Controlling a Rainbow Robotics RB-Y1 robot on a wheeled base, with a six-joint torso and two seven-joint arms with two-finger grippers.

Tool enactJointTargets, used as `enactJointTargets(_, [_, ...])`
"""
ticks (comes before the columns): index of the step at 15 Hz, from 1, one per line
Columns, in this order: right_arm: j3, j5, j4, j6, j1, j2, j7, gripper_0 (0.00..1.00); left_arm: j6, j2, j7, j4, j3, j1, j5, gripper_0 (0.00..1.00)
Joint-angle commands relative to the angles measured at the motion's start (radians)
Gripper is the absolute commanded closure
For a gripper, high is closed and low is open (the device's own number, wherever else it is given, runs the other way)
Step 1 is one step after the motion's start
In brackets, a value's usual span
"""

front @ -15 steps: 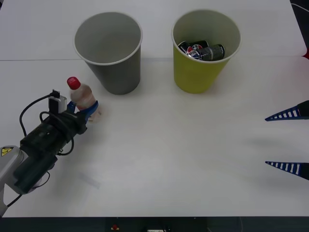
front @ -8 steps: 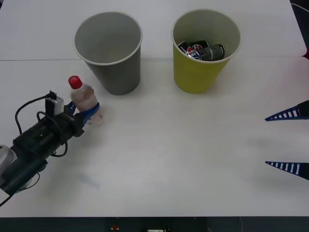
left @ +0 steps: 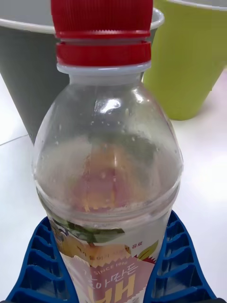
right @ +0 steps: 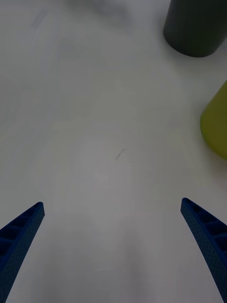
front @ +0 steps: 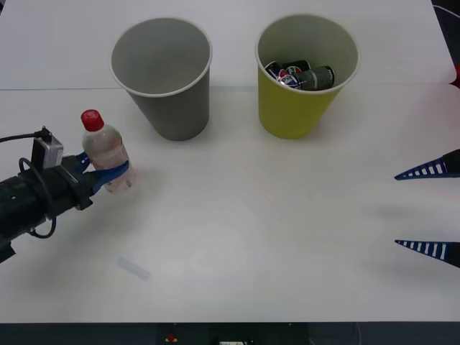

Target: Put the can into the green bin and the plastic bottle into the gray bin

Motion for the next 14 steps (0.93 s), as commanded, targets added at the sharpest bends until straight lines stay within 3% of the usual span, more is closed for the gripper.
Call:
enactJointTargets(1, [0.0, 0.0, 0.0, 0.0, 0.0, 0.0, 0.0, 0.0, -0.099, 0.0, 0.247, -0.108, 0.069, 0.01, -0.098, 1.0])
enactJointTargets(6, [0.0, 0.0, 0.0, 0.0, 0.0, 0.0, 0.0, 0.0, -0.284, 0.003, 0.661, -0.335, 0.191, -0.011, -0.272, 1.0])
enactJointTargets(9, [0.0, 0.0, 0.0, 0.0, 0.0, 0.0, 0.0, 0.0, -0.388, 0.04, 0.868, -0.453, 0.245, -0.054, -0.353, 1.0])
enactJointTargets(14, [0.0, 0.0, 0.0, 0.0, 0.0, 0.0, 0.0, 0.0, -0.5, 0.176, 1.008, -0.451, 0.262, -0.169, -0.358, 1.0])
